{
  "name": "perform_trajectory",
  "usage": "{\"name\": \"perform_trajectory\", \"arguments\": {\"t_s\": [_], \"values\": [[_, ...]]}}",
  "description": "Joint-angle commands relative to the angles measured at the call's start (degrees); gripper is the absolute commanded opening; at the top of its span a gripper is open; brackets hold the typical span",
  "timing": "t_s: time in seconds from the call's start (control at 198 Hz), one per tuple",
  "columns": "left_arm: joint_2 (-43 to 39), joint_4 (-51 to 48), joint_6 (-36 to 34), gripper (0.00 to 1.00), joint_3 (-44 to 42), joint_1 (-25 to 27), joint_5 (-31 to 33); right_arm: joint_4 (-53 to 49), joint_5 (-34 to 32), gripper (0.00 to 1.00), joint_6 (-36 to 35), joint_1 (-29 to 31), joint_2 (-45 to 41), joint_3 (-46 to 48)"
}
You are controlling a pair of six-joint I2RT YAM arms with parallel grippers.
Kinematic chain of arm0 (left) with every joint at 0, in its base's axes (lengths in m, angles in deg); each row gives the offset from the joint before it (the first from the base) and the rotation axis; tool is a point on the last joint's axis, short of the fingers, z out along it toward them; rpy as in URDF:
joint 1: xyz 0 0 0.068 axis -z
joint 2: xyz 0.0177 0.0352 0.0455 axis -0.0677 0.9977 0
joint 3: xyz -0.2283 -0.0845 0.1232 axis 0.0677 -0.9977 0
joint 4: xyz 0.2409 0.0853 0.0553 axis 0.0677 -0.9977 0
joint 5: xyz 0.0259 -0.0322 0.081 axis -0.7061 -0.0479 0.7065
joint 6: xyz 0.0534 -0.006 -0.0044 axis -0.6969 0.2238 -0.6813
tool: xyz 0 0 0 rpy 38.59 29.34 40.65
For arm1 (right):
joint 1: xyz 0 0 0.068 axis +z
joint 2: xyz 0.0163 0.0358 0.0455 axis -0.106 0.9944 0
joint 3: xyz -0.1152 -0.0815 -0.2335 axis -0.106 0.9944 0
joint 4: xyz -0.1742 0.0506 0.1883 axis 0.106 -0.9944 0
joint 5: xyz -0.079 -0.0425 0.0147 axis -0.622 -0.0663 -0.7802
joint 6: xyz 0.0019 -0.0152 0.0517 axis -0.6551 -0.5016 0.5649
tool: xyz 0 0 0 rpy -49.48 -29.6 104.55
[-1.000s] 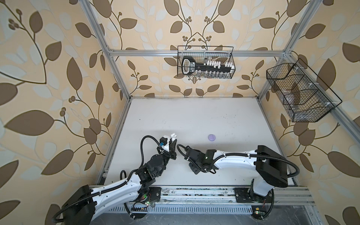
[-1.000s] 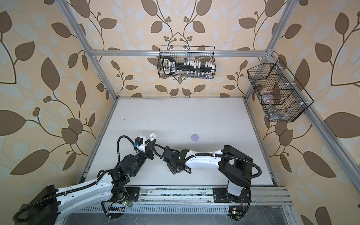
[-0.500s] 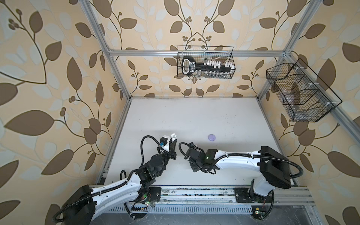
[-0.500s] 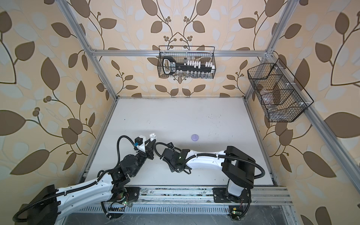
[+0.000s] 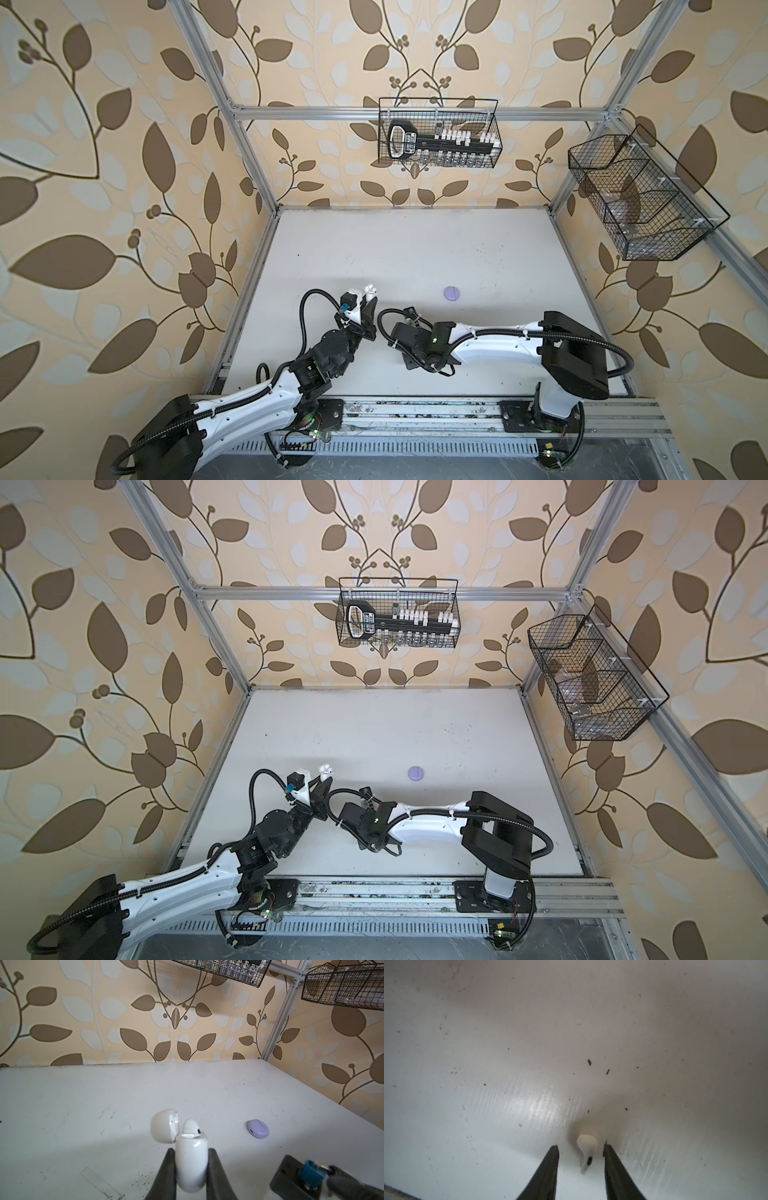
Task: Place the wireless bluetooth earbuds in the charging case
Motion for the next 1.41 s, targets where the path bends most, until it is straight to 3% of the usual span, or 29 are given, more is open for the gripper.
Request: {"name": "perform_trajectory", "arguments": {"t_s": [0.0,0.645,1.406], "values": [[-0.95,1.93,0.99,0.01,1.49,0.15,0.68,0.40,-0.77,0.37,2.83,0.27,1.68,-1.25],[-0.95,1.67,1.01,0.01,1.40,0.15,0.47,0.08,-1.65,0.29,3.55,0.16,3.85,-0.92],[-1.92,0.94,0.92,0.01,1.57,0.15,0.60,-3.97,4.32,0.30,-2.19,-3.01,3.68,-1.78]]}}
